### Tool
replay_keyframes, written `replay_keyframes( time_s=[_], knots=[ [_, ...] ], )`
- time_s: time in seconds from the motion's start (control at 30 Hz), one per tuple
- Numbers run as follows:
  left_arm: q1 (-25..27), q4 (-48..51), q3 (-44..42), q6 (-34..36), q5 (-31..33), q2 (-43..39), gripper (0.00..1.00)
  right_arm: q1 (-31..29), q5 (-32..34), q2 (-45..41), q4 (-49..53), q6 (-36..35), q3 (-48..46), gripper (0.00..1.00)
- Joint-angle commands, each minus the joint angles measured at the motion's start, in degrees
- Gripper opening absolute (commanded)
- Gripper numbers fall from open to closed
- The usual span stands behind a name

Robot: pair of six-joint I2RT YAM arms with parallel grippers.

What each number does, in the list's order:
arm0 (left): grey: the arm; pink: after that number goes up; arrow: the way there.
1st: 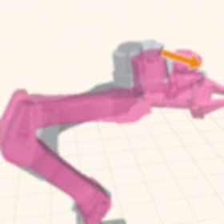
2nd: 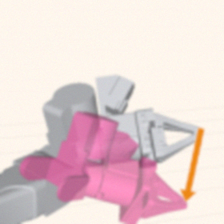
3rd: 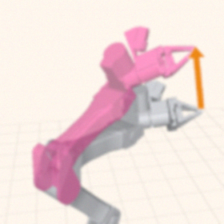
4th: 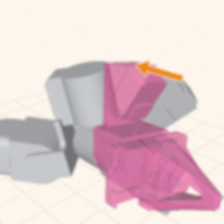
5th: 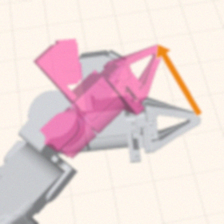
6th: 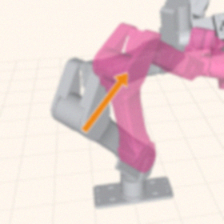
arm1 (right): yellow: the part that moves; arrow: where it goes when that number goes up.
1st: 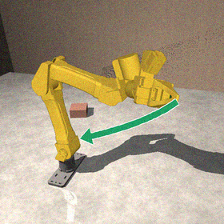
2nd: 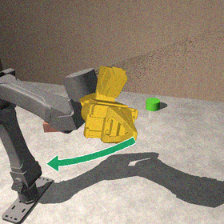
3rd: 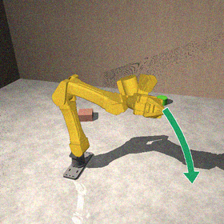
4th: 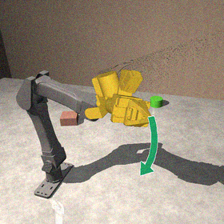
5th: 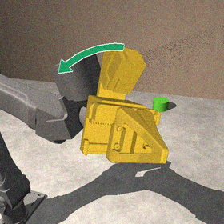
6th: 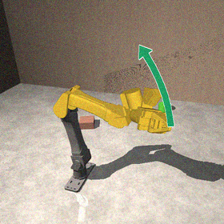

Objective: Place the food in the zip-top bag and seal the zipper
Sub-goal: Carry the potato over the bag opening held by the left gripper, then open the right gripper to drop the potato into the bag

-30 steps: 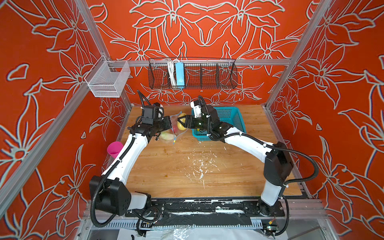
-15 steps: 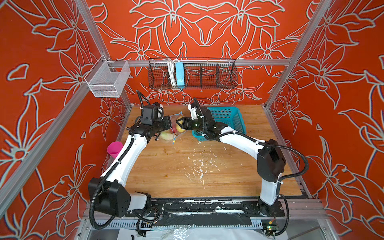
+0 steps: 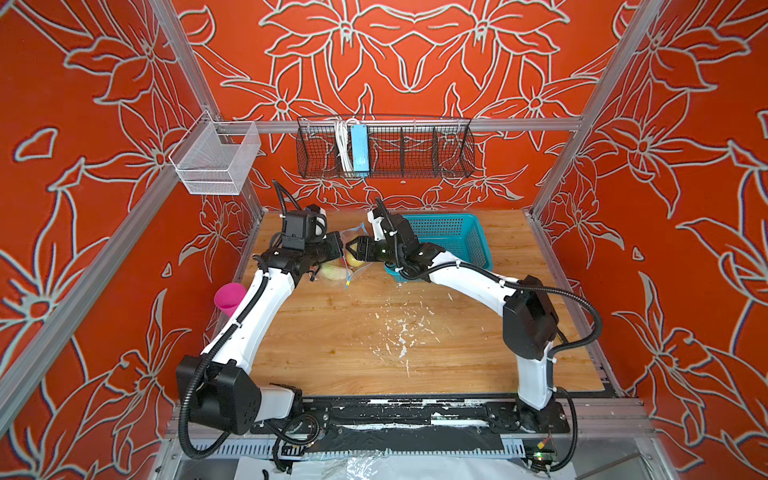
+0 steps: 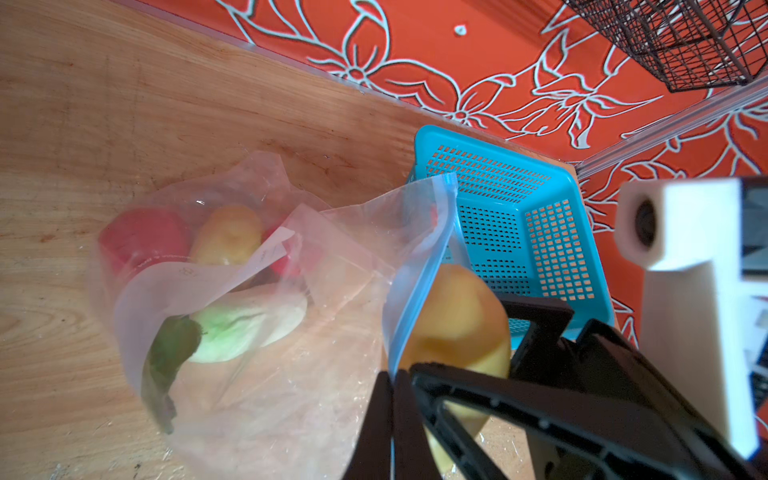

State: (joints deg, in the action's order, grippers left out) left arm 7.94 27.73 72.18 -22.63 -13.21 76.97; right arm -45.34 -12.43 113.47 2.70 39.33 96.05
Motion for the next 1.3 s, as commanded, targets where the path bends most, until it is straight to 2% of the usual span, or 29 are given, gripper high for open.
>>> replay_keyframes(
  time_s=[0.0, 0.37, 0.53, 0.7, 0.87, 0.97, 1.1, 1.27],
  knots=[
    [0.3, -0.8, -0.3, -0.5, -0.9, -1.5, 0.0, -0.8, 1.6, 1.2, 1.3, -0.5, 1.8, 0.41],
    [0.3, -0.8, -0.4, -0.4, -0.5, -1.5, 0.0, -1.5, 1.6, 4.2, 3.5, -1.7, 4.9, 0.41],
    [0.3, -0.7, -0.1, -0.4, -0.8, -1.4, 0.0, -1.6, 1.2, 5.2, 4.8, -2.2, 6.2, 0.44],
    [0.3, -0.7, -0.1, -0.5, -1.0, -1.4, 0.0, -1.6, 1.4, 4.3, 4.8, -2.4, 5.7, 0.56],
    [0.3, -0.7, -0.1, -0.5, -1.0, -1.6, 0.0, -1.6, 1.7, 3.7, 4.8, -2.6, 5.6, 0.63],
    [0.3, -0.6, -0.1, -0.5, -0.6, -1.6, 0.0, -1.6, 1.4, 3.6, 4.8, -2.2, 5.7, 0.73],
    [0.3, -0.5, -0.1, -0.4, -0.2, -1.8, 0.0, -1.6, 0.4, 3.0, 3.7, -1.4, 5.3, 0.8],
    [0.3, -0.6, -0.2, -0.5, -0.4, -1.6, 0.0, -1.6, 0.7, 1.8, 3.4, -1.0, 4.2, 0.83]
  ],
)
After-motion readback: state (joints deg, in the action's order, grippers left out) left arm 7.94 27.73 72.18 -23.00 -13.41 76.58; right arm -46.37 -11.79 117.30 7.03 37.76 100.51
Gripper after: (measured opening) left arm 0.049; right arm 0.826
